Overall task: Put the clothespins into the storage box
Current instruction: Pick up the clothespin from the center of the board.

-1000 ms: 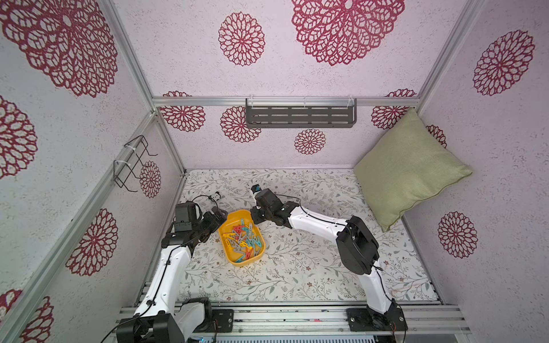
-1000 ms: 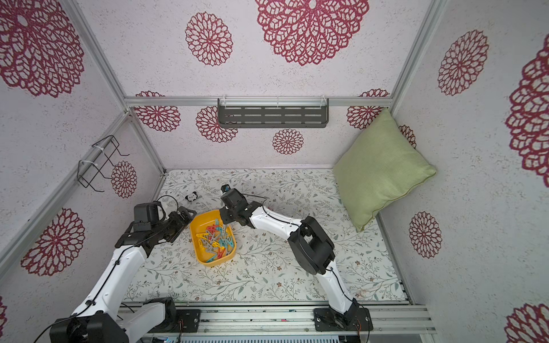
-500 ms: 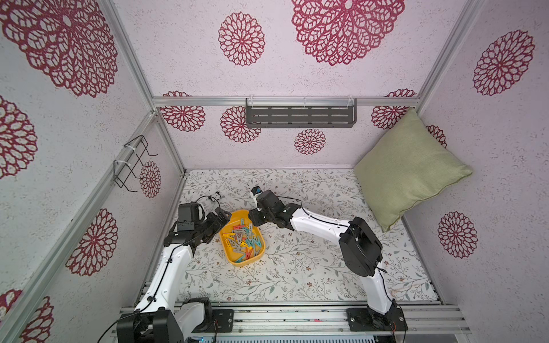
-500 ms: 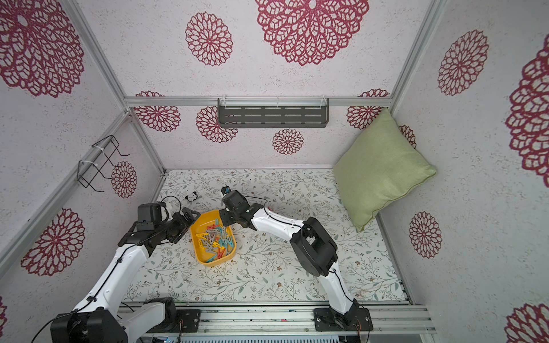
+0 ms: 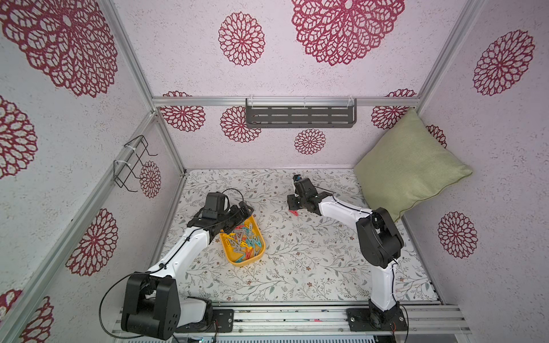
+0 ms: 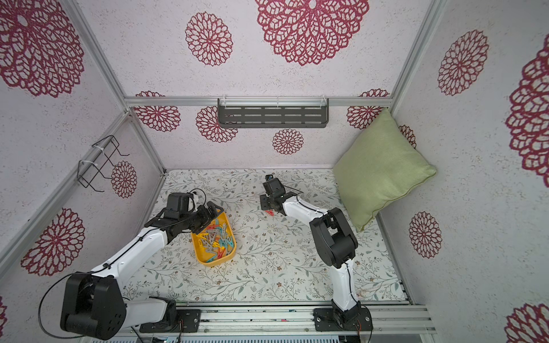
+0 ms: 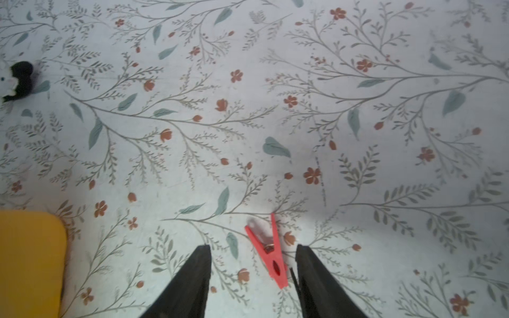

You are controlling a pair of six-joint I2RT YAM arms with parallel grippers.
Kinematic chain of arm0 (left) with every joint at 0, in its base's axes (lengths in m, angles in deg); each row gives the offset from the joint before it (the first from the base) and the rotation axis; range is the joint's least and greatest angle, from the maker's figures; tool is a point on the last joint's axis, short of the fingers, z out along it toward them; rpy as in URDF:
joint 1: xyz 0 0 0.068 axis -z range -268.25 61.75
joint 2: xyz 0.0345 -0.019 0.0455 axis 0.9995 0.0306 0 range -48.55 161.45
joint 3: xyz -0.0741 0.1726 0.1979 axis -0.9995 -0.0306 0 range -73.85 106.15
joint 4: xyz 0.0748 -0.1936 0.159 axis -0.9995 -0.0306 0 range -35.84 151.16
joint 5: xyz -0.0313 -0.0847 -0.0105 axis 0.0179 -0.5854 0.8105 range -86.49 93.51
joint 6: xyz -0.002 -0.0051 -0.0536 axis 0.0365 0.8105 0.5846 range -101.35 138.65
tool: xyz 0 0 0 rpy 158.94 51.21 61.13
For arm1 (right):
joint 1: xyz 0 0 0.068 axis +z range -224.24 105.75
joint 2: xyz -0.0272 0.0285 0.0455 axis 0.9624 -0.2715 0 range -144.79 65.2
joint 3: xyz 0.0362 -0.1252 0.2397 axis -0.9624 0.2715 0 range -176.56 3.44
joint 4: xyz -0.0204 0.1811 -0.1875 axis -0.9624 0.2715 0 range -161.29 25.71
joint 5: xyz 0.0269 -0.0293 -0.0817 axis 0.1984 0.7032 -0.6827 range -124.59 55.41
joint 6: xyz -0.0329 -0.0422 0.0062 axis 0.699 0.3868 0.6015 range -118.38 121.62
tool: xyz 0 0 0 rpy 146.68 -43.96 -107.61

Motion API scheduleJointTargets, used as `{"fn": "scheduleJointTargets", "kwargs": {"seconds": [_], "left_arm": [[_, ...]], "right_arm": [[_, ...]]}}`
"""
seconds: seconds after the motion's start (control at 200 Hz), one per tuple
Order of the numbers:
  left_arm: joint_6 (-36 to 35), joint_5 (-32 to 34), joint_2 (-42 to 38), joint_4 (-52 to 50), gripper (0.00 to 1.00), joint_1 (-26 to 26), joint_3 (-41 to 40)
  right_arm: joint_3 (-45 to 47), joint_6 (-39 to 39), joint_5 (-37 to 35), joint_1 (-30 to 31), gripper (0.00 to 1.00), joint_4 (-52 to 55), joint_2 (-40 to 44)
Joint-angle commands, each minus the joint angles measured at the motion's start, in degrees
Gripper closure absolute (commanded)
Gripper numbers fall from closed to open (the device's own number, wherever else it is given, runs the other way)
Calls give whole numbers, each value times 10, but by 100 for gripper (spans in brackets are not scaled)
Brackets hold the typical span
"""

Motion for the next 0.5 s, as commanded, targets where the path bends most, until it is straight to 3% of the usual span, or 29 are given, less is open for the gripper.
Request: {"fn": "scheduleJointTargets", "kwargs": {"seconds": [0.0,0.49], "left_arm": [[7,11,21,30,3,18,22],[7,12,74,49,3,33,38]], "right_arm": [[-17,16,7,-10,48,-1,-24],[-75,17,28,-18,64,13,-106]]}}
